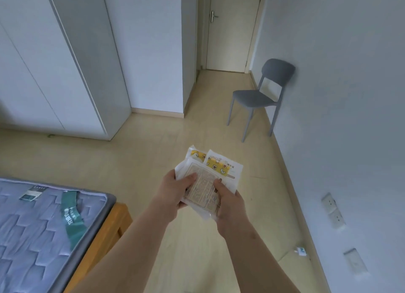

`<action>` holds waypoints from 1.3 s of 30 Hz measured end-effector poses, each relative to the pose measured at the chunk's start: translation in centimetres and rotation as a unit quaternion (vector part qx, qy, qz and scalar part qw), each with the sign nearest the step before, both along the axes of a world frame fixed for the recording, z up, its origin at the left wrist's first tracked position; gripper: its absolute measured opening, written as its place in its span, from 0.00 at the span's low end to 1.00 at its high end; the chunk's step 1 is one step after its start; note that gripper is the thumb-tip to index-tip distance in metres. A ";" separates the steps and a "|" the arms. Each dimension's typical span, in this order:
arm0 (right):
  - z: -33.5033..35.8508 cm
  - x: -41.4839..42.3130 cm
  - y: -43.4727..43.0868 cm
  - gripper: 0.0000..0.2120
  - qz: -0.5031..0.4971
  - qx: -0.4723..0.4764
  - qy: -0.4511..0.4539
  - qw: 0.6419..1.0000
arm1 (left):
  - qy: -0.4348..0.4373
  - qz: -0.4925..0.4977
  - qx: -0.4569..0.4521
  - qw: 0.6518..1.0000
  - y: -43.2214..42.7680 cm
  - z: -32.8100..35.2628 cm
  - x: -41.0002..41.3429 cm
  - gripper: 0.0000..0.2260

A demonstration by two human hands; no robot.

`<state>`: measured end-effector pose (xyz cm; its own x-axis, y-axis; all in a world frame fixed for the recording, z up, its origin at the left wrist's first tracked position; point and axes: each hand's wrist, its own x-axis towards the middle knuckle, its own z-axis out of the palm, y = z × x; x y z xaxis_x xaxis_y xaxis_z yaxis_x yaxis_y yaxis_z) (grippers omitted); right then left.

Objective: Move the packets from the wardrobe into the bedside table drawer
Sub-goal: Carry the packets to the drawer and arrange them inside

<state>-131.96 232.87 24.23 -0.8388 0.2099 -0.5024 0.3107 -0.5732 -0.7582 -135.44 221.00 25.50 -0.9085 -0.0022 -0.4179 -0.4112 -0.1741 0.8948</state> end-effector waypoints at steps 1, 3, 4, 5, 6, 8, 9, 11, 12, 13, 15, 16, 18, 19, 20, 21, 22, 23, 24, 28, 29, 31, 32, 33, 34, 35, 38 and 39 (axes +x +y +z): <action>0.2 -2.0 0.0 0.05 -0.002 0.005 0.004 1.000 | 0.000 -0.003 0.001 1.000 0.0 0.2 -2.0 0.08; 0.3 -5.9 0.0 0.06 -0.004 0.013 0.009 1.000 | -0.007 -0.002 0.003 1.000 0.0 0.1 -5.6 0.09; 0.3 -8.0 0.0 0.06 -0.003 0.017 0.010 1.000 | -0.010 0.003 0.003 1.000 0.0 0.1 -7.5 0.09; 0.2 -10.0 -0.1 0.07 -0.001 0.019 0.010 1.000 | -0.013 0.012 0.004 1.000 0.0 0.1 -9.4 0.09; 0.1 -12.0 -0.1 0.07 0.003 0.018 0.009 1.000 | -0.014 0.021 0.005 1.000 -0.1 0.0 -11.3 0.08; -0.2 -16.2 -0.1 0.07 0.019 0.018 0.014 1.000 | -0.007 0.032 0.011 0.999 -0.1 -0.2 -15.2 0.08; -0.3 -18.4 0.1 0.07 0.030 0.017 0.019 0.999 | -0.002 0.033 0.014 0.999 0.0 -0.3 -17.3 0.08; -0.5 -23.3 0.7 0.07 0.048 0.018 0.027 0.998 | 0.005 0.039 0.021 0.999 0.3 -0.7 -21.8 0.10; -0.6 -25.9 1.1 0.07 0.057 0.026 0.031 0.998 | 0.008 0.044 0.026 0.999 0.6 -0.9 -24.2 0.11; -0.5 -28.7 1.6 0.07 0.068 0.037 0.036 0.996 | 0.010 0.051 0.030 0.998 1.0 -1.0 -26.7 0.11; -0.1 -34.3 2.5 0.05 0.092 0.059 0.041 0.993 | 0.007 0.070 0.044 0.997 1.8 -1.1 -31.6 0.11; 0.1 -37.0 2.9 0.04 0.104 0.070 0.042 0.991 | 0.004 0.079 0.054 0.995 2.1 -1.0 -34.0 0.11; 0.5 -42.0 3.4 0.04 0.127 0.094 0.037 0.987 | 0.002 0.090 0.076 0.993 2.6 -0.6 -38.0 0.10; 0.6 -44.3 3.3 0.05 0.136 0.104 0.036 0.985 | 0.003 0.100 0.089 0.991 2.6 -0.3 -39.8 0.10; 0.7 -46.4 3.1 0.06 0.146 0.111 0.032 0.982 | 0.003 0.115 0.101 0.988 2.5 -0.1 -41.5 0.10; 0.7 -48.4 2.6 0.06 0.161 0.116 0.026 0.980 | 0.002 0.135 0.114 0.984 2.1 -0.1 -42.9 0.09; 0.7 -50.2 2.1 0.06 0.181 0.122 0.023 0.976 | 0.000 0.154 0.126 0.980 1.5 -0.1 -44.2 0.10; 0.6 -51.9 1.4 0.05 0.204 0.127 0.020 0.970 | -0.002 0.174 0.139 0.975 0.8 -0.1 -45.4 0.11; 0.7 -53.5 0.7 0.04 0.228 0.133 0.017 0.965 | -0.003 0.196 0.151 0.969 0.0 -0.2 -46.7 0.11; 0.3 -59.8 -2.0 0.03 0.283 0.146 0.011 0.948 | -0.003 0.250 0.176 0.952 -3.3 -1.2 -52.0 0.12; 0.1 -61.5 -2.9 0.03 0.288 0.149 0.014 0.946 | -0.002 0.259 0.178 0.949 -4.2 -1.4 -53.5 0.12; 0.1 -65.2 -4.8 0.05 0.297 0.170 0.029 0.939 | 0.001 0.271 0.178 0.946 -6.2 -1.4 -57.0 0.13; 0.3 -67.1 -6.0 0.05 0.302 0.179 0.037 0.936 | 0.005 0.270 0.176 0.947 -7.3 -1.4 -58.8 0.13; 0.5 -69.1 -7.2 0.04 0.309 0.186 0.045 0.932 | 0.011 0.269 0.175 0.947 -8.6 -1.3 -60.8 0.13; 0.8 -71.1 -8.5 0.03 0.317 0.191 0.049 0.928 | 0.015 0.271 0.175 0.946 -9.9 -1.2 -62.7 0.12; 1.3 -73.1 -9.7 0.03 0.326 0.196 0.052 0.923 | 0.019 0.273 0.174 0.946 -11.2 -1.0 -64.7 0.11; 3.3 -79.6 -13.5 0.06 0.343 0.210 0.073 0.912 | 0.045 0.260 0.164 0.951 -15.6 0.2 -71.3 0.13; 4.1 -81.6 -14.8 0.08 0.344 0.215 0.083 0.910 | 0.057 0.252 0.163 0.952 -17.0 0.8 -73.4 0.14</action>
